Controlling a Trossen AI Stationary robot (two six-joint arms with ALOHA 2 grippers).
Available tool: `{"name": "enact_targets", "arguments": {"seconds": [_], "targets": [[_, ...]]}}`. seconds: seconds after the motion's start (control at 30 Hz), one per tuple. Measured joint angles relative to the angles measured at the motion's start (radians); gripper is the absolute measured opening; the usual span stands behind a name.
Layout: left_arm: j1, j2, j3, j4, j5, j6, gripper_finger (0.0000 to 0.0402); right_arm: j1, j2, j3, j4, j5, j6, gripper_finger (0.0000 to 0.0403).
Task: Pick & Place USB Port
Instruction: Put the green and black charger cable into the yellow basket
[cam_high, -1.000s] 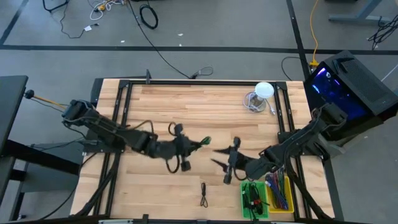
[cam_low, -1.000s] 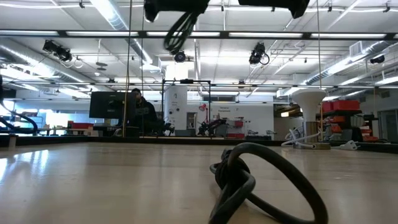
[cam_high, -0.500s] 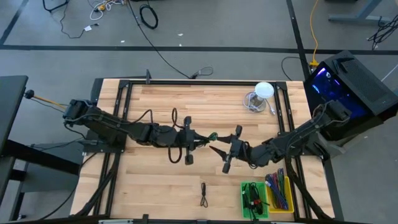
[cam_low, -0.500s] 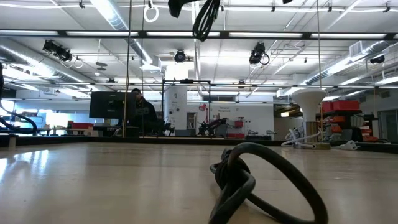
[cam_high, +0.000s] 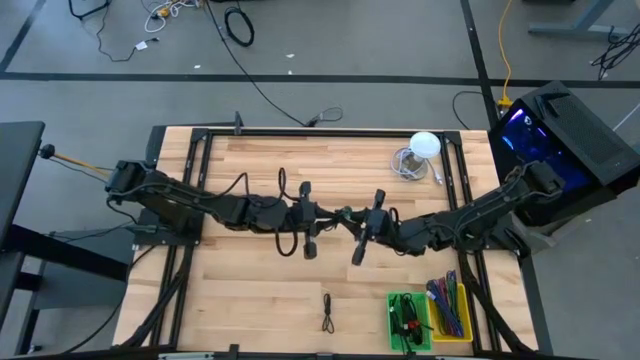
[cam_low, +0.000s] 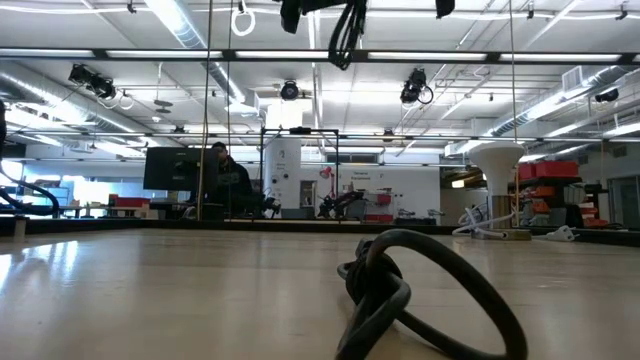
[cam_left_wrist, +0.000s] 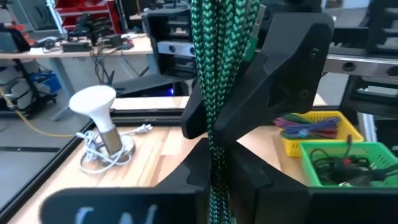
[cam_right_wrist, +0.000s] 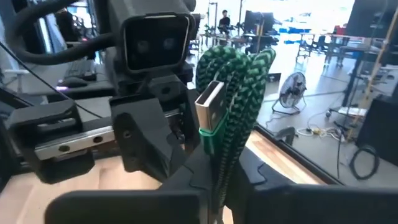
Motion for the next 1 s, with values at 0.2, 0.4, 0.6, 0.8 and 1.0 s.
{"name": "enact_targets", "arguments": {"seconds": [0.2, 0.4, 0.6, 0.8, 1.0], "targets": [[0.015, 0.000, 0.000, -0.011, 0.001, 0.003, 0.0095, 0.017, -0.013, 0.000, -0.063, 0.047, 0.023, 0.0014], [-0.003, -0.030, 0.000, -0.020, -0.009, 0.027, 0.0128, 0.068, -0.077, 0.000, -0.196, 0.082, 0.105, 0.0014], [-0.025, -0.069, 0.000, -0.085, -0.136, 0.060, 0.0126, 0.191, -0.195, 0.001, -0.491, -0.002, 0.396, 0.0014], [-0.030, -0.084, 0.000, -0.141, -0.164, 0.053, 0.0116, 0.392, -0.302, 0.000, -0.792, 0.020, 0.785, 0.0014], [-0.032, -0.083, 0.000, -0.190, -0.181, 0.025, 0.0115, 0.579, -0.357, 0.000, -0.989, -0.016, 1.168, 0.0014]]}}
